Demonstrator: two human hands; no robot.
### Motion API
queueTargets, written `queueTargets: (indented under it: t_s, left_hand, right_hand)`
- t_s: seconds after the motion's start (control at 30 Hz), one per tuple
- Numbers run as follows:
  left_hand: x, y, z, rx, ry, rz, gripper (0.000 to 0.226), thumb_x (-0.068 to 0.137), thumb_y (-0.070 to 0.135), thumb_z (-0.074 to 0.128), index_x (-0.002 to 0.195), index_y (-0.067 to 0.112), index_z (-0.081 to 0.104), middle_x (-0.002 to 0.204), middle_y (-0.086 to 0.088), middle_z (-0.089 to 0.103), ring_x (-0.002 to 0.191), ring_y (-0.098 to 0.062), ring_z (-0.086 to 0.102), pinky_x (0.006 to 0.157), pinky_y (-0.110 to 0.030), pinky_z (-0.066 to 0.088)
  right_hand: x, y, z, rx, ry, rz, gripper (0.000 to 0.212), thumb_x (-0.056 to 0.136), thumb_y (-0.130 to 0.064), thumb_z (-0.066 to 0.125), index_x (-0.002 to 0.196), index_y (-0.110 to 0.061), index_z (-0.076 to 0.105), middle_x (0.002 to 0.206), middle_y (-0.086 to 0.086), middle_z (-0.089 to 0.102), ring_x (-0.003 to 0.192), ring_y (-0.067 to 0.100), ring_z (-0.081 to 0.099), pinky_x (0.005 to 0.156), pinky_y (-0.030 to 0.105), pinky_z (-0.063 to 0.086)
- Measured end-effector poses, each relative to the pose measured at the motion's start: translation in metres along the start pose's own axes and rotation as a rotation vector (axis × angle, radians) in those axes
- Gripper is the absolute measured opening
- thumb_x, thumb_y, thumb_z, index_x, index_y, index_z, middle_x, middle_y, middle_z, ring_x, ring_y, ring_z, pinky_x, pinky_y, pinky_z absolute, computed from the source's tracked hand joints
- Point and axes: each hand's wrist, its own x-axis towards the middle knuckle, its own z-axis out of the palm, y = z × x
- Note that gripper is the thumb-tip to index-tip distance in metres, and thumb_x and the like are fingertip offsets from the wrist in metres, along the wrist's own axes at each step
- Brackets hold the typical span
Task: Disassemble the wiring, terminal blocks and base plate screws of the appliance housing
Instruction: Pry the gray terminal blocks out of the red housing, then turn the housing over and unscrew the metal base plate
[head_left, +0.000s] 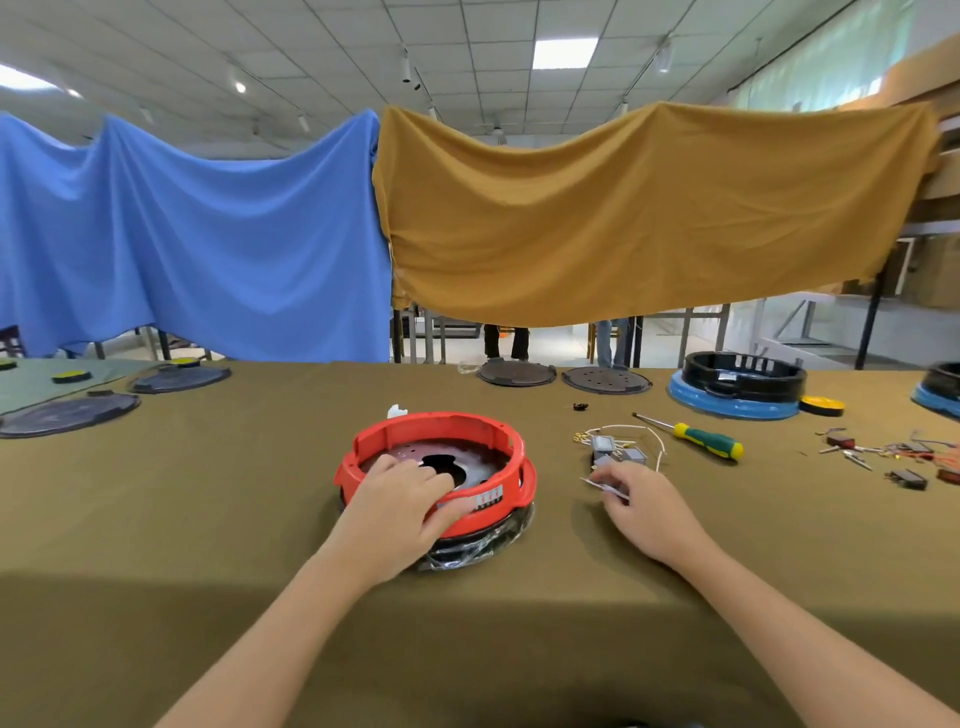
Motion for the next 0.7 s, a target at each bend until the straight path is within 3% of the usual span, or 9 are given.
queueTargets:
  t_s: [0.07, 0.13, 0.2, 0.27, 0.3, 0.43, 0.53, 0.6, 0.7]
  left_hand:
    - [0.0, 0.002, 0.0, -0.102, -0.013, -0.156, 0.056, 0.098, 0.059, 0.029, 0.078, 0.022, 0.067, 0.079, 0.009, 0.052, 0.081, -0.014, 0.048, 0.087, -0.043, 0.041]
    - [-0.002, 0.008, 0.002, -0.128, 0.148, -0.494, 0.042, 0.094, 0.059, 0.046, 0.11, 0.027, 0.068, 0.108, 0.003, 0.052, 0.106, -0.019, 0.047, 0.101, -0.043, 0.033]
    - [-0.002, 0.013, 0.001, -0.322, 0.124, -0.961, 0.072, 0.085, 0.06, 0.061, 0.144, 0.023, 0.041, 0.137, -0.007, 0.038, 0.13, -0.028, 0.034, 0.109, -0.045, 0.027]
    - [-0.002, 0.01, 0.001, -0.644, -0.011, -1.271, 0.099, 0.074, 0.061, 0.069, 0.15, 0.012, 0.028, 0.146, -0.016, 0.031, 0.138, -0.034, 0.029, 0.114, -0.044, 0.028]
    - [-0.001, 0.007, 0.001, -0.747, -0.065, -1.332, 0.095, 0.071, 0.06, 0.067, 0.145, 0.01, 0.034, 0.143, -0.018, 0.036, 0.135, -0.036, 0.034, 0.113, -0.044, 0.032]
    - [0.01, 0.001, 0.006, -0.868, 0.006, -1.371, 0.051, 0.081, 0.039, 0.05, 0.116, 0.003, 0.056, 0.121, -0.019, 0.059, 0.114, -0.038, 0.055, 0.101, -0.046, 0.045]
    - [0.017, 0.003, 0.013, -0.86, 0.1, -1.291, 0.026, 0.091, 0.022, 0.042, 0.101, 0.003, 0.058, 0.097, -0.015, 0.061, 0.088, -0.032, 0.057, 0.078, -0.039, 0.045]
    - [0.02, 0.002, 0.018, -0.919, 0.143, -1.195, 0.019, 0.09, 0.016, 0.042, 0.092, 0.011, 0.06, 0.088, -0.011, 0.063, 0.077, -0.029, 0.058, 0.072, -0.04, 0.046]
    - [0.026, -0.004, 0.023, -0.947, 0.217, -1.093, 0.026, 0.086, 0.01, 0.044, 0.092, 0.026, 0.064, 0.084, -0.003, 0.066, 0.071, -0.023, 0.058, 0.068, -0.037, 0.046]
  right_hand:
    - [0.002, 0.003, 0.002, -0.061, 0.008, 0.045, 0.029, 0.092, -0.009, 0.055, 0.112, -0.023, 0.07, 0.108, -0.004, 0.066, 0.106, 0.015, 0.058, 0.091, 0.03, 0.048]
    - [0.004, 0.005, 0.004, -0.087, 0.013, 0.092, 0.027, 0.091, -0.009, 0.055, 0.107, -0.023, 0.072, 0.106, -0.002, 0.064, 0.106, 0.016, 0.057, 0.09, 0.029, 0.047]
    - [0.005, 0.007, 0.006, -0.096, 0.023, 0.104, 0.025, 0.091, -0.01, 0.056, 0.105, -0.023, 0.072, 0.104, -0.002, 0.063, 0.104, 0.016, 0.056, 0.088, 0.028, 0.047]
    - [0.006, 0.007, 0.006, -0.102, 0.067, 0.095, 0.02, 0.093, -0.013, 0.058, 0.104, -0.021, 0.072, 0.102, -0.003, 0.062, 0.101, 0.014, 0.055, 0.086, 0.027, 0.047]
    - [0.005, 0.007, 0.007, -0.099, 0.102, 0.089, 0.018, 0.094, -0.015, 0.058, 0.104, -0.02, 0.072, 0.101, -0.003, 0.061, 0.1, 0.014, 0.054, 0.085, 0.027, 0.046]
    - [0.004, 0.005, 0.006, -0.065, 0.188, 0.057, 0.014, 0.097, -0.02, 0.057, 0.103, -0.018, 0.07, 0.095, -0.006, 0.058, 0.096, 0.015, 0.052, 0.081, 0.027, 0.042]
    - [0.002, 0.002, 0.006, -0.014, 0.194, 0.035, 0.018, 0.101, -0.026, 0.054, 0.105, -0.02, 0.069, 0.096, -0.005, 0.061, 0.094, 0.012, 0.051, 0.081, 0.027, 0.041]
    - [0.0, 0.001, 0.005, 0.04, 0.198, 0.015, 0.018, 0.102, -0.029, 0.051, 0.101, -0.023, 0.068, 0.094, -0.007, 0.062, 0.092, 0.009, 0.051, 0.078, 0.025, 0.038]
    - [-0.001, 0.0, 0.004, 0.069, 0.193, -0.02, 0.021, 0.104, -0.031, 0.048, 0.097, -0.023, 0.067, 0.092, -0.008, 0.062, 0.09, 0.007, 0.053, 0.077, 0.025, 0.039]
